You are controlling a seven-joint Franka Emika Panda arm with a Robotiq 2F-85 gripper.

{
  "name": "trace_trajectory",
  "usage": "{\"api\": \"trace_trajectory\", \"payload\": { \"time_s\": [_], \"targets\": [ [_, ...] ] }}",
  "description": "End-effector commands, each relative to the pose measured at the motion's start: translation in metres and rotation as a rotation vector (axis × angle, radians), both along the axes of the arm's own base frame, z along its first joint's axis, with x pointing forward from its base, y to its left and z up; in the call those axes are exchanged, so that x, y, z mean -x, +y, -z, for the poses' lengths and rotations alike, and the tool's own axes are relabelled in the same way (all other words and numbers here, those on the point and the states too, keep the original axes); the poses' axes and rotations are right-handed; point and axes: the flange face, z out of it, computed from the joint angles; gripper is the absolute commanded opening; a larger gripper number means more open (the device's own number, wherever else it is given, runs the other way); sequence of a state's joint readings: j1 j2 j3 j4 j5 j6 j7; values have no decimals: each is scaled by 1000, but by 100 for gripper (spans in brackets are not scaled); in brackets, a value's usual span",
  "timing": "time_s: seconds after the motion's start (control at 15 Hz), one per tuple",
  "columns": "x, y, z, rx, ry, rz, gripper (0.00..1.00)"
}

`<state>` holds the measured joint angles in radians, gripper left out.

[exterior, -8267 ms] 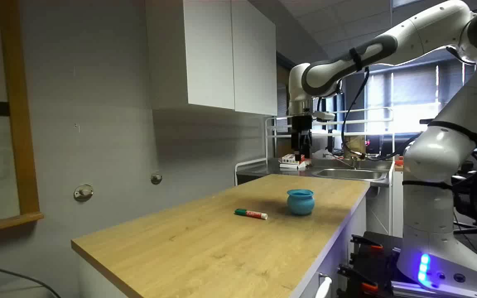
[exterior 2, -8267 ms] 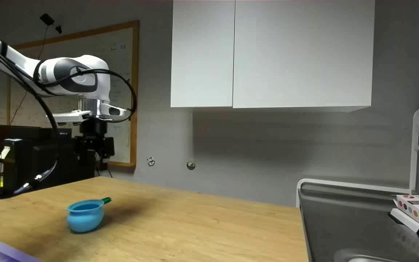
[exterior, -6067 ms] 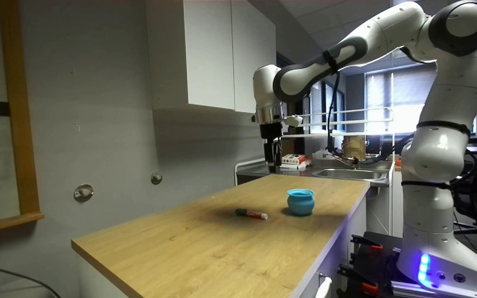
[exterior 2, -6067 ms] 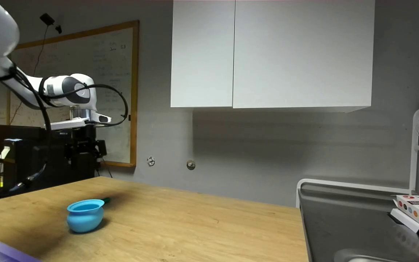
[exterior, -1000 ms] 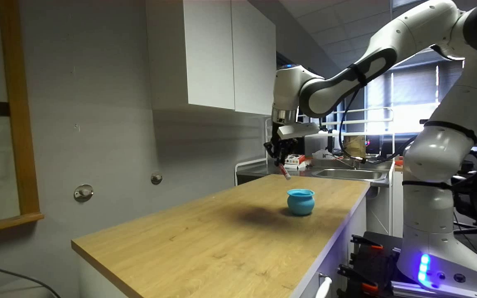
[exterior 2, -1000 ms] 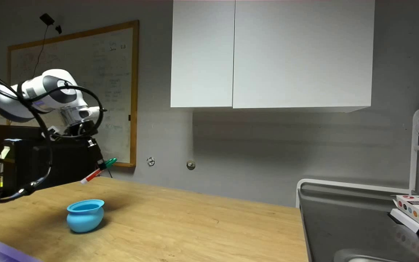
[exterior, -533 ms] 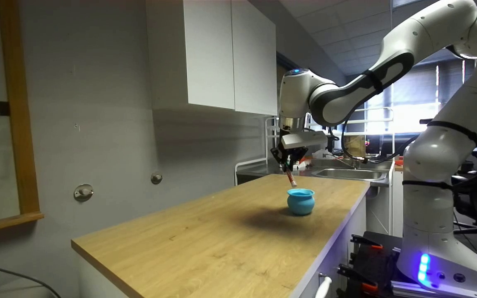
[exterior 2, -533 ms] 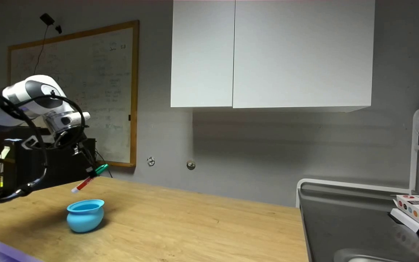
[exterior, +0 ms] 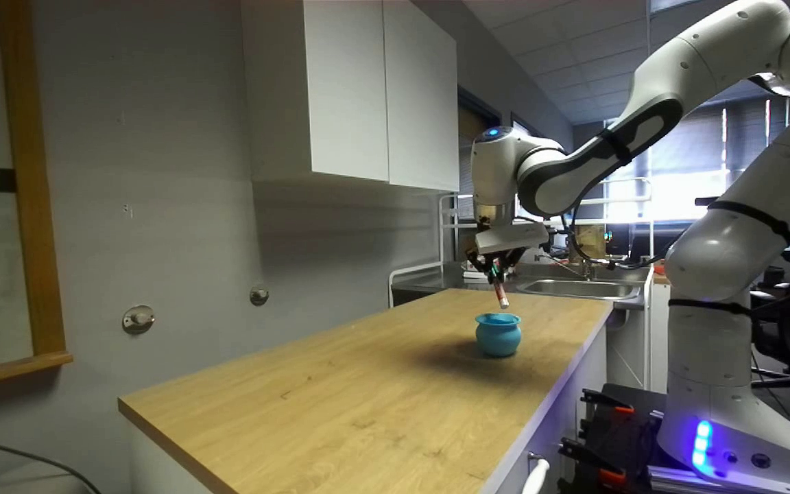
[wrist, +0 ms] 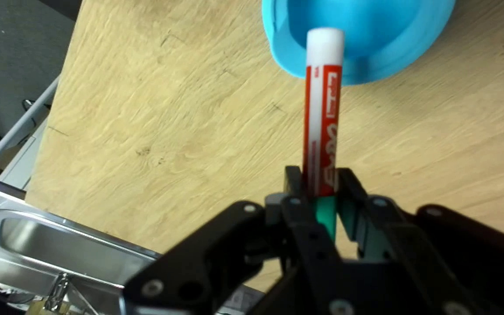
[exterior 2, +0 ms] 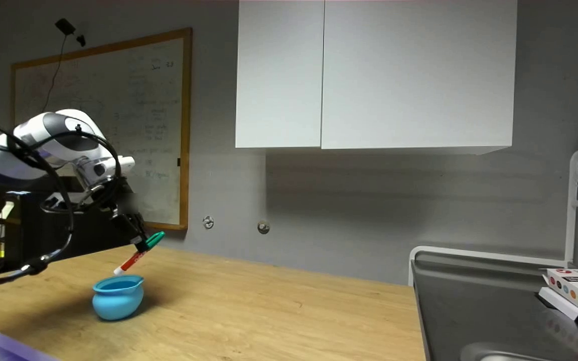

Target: Put the pen in the bowl

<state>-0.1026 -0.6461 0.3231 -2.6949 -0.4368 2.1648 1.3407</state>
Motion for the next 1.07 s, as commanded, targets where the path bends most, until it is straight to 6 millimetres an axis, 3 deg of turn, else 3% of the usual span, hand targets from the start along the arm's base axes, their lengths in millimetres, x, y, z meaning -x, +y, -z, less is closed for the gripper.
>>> {"api": "trace_trajectory", "payload": {
  "time_s": [0.0, 1.0],
  "targets": [
    [6, -11, 7, 45, 5, 53, 7],
    [3, 16, 48, 107, 51, 70, 7]
  ]
}}
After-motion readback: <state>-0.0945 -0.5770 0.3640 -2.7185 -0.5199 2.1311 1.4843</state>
